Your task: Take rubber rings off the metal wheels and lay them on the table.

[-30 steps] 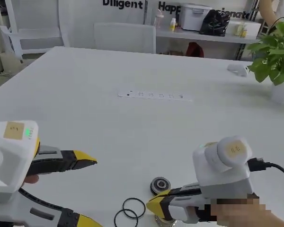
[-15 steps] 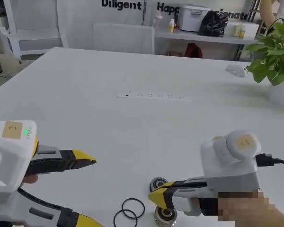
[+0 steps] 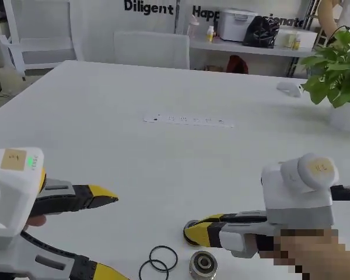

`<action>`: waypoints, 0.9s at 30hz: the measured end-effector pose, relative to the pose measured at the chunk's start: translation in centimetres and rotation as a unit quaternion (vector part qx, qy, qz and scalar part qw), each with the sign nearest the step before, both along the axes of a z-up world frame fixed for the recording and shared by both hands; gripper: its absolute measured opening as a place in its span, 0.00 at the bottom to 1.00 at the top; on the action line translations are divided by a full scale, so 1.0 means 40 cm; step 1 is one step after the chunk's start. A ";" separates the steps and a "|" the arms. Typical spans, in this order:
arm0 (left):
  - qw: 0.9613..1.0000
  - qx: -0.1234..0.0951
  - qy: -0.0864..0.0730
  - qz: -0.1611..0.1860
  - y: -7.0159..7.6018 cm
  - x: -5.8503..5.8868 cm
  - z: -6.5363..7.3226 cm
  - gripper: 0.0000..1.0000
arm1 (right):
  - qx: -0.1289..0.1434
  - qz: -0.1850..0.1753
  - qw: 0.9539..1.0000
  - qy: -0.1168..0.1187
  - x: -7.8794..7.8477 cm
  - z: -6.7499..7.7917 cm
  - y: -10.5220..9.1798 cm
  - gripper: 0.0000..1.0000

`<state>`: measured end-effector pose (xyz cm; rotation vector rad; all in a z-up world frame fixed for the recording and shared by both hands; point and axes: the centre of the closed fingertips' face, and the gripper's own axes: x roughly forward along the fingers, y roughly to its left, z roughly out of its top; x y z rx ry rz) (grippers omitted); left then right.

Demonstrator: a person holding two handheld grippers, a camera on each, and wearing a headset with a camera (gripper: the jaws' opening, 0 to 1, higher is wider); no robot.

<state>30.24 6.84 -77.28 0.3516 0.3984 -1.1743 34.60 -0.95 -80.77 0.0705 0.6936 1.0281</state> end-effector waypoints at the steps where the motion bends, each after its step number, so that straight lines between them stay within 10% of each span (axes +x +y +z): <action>1: 1.000 0.000 0.000 0.000 0.000 0.000 0.000 0.74 | -0.001 -0.001 1.000 -0.003 0.001 0.001 -0.002 0.13; 15: 1.000 -0.015 -0.001 0.004 -0.005 0.004 0.014 0.74 | 0.031 -0.030 0.999 -0.025 0.033 0.064 -0.029 0.22; 27: 1.000 -0.031 -0.003 0.006 -0.008 0.008 0.030 0.74 | 0.072 -0.058 0.992 -0.083 0.095 0.195 -0.074 0.29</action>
